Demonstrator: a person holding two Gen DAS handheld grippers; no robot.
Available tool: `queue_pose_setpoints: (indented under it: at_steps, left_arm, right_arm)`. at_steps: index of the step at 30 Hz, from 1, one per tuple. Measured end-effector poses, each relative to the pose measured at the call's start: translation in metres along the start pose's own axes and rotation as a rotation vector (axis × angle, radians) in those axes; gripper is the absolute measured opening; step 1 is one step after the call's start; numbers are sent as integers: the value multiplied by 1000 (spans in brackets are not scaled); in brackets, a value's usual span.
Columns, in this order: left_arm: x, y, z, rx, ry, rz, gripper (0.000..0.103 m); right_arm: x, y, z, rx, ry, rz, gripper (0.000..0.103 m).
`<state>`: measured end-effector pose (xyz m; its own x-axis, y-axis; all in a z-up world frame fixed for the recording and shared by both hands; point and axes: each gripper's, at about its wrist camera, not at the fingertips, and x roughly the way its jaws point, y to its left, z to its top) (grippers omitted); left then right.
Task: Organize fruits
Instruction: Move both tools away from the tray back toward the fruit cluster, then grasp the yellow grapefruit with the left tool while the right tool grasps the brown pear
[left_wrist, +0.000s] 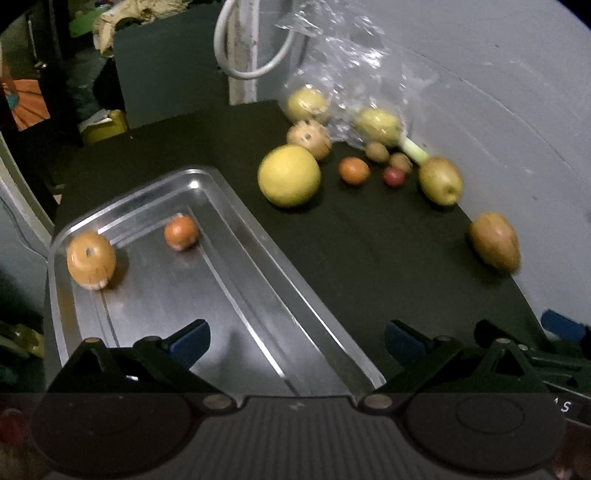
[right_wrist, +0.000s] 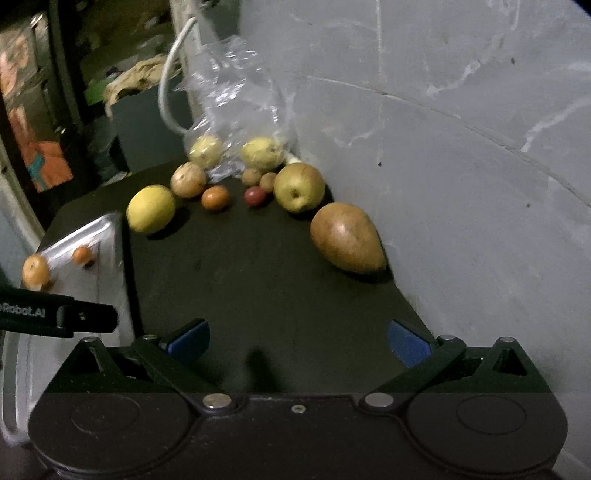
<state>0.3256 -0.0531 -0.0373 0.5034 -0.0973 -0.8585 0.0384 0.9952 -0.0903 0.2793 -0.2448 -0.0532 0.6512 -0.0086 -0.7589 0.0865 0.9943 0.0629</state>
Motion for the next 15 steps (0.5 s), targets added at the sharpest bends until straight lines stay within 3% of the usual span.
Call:
queue_pose_setpoints:
  at_steps: [8,15]
  left_arm:
    - [23,8,43,-12,-73,19,102]
    - [50,10,76,-7,-111,31,102]
  right_arm:
    - [31,-1,22,144,-35,-62,102]
    - [51,-6,32,212,-52,-65,102]
